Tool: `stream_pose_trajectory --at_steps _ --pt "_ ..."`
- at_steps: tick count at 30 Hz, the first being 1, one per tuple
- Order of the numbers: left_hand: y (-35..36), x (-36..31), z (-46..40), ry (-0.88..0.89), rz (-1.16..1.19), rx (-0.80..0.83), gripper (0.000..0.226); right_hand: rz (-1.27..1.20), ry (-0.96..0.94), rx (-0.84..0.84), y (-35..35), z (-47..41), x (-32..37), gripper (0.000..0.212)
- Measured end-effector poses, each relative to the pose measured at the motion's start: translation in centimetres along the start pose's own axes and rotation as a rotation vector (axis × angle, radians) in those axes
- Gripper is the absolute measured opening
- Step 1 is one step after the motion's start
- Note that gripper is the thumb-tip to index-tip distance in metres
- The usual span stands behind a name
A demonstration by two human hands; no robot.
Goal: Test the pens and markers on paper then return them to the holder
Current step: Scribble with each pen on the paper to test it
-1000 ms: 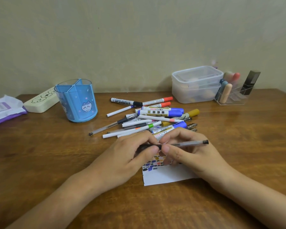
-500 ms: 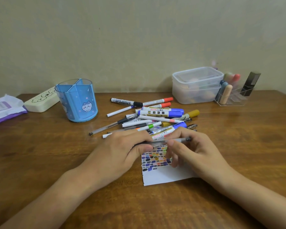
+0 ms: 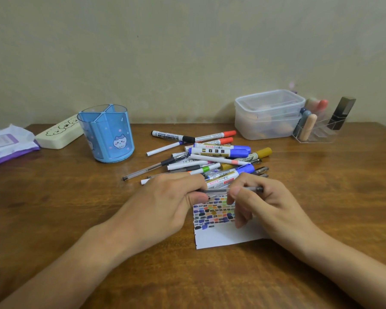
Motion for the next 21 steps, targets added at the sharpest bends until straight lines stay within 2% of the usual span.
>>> stream_pose_trajectory --at_steps 6,10,17,21 --pt "-0.2 -0.4 0.1 -0.008 0.008 -0.005 0.017 -0.012 -0.007 0.008 0.0 0.1 0.6 0.039" --pt "-0.4 -0.8 0.2 0.011 -0.011 -0.010 0.026 -0.042 -0.003 0.004 -0.1 0.2 0.9 0.048" --pt "-0.5 -0.5 0.3 -0.016 0.026 0.071 0.034 -0.063 0.027 -0.029 -0.1 0.2 0.5 0.050" --pt "-1.2 -0.6 0.2 -0.002 0.030 0.027 0.034 -0.058 0.034 -0.027 -0.3 0.1 0.5 0.048"
Point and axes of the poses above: each hand's wrist, its own z-axis away from the middle knuckle, its own y-axis out of the palm, x = y × z, the point moved 4 cm from there along -z, towards the middle knuckle, and after that the axes turned 1 degree about -x, right-handed, at the moved point
